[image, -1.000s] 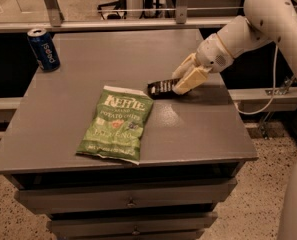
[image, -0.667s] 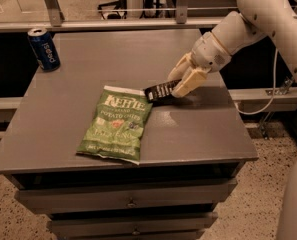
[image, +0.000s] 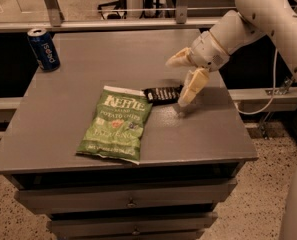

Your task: Move rxbar chocolate near green jalapeno chip bag

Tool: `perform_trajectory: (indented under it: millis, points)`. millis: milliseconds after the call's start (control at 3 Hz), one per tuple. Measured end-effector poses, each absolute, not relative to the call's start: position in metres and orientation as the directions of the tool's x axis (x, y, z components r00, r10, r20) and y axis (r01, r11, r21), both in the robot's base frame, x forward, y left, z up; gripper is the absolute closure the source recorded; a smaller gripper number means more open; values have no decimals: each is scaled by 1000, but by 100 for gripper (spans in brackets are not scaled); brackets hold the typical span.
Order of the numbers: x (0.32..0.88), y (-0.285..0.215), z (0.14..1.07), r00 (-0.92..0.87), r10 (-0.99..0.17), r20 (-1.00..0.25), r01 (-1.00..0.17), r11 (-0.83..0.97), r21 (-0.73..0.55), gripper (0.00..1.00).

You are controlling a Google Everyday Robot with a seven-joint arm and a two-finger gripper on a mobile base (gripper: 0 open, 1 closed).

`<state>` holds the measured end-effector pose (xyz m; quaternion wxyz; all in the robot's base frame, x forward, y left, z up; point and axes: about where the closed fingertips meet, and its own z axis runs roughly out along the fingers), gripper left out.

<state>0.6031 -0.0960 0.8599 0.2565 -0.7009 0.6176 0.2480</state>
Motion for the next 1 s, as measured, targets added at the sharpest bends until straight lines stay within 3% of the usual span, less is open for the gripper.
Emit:
perform_trajectory:
  millis: [333,1000]
  points:
    - [612,-111,862,51,-731,-680,-997,4,-79,0]
    - [621,-203,890,-124,-655,-745,-925,349,-152,0]
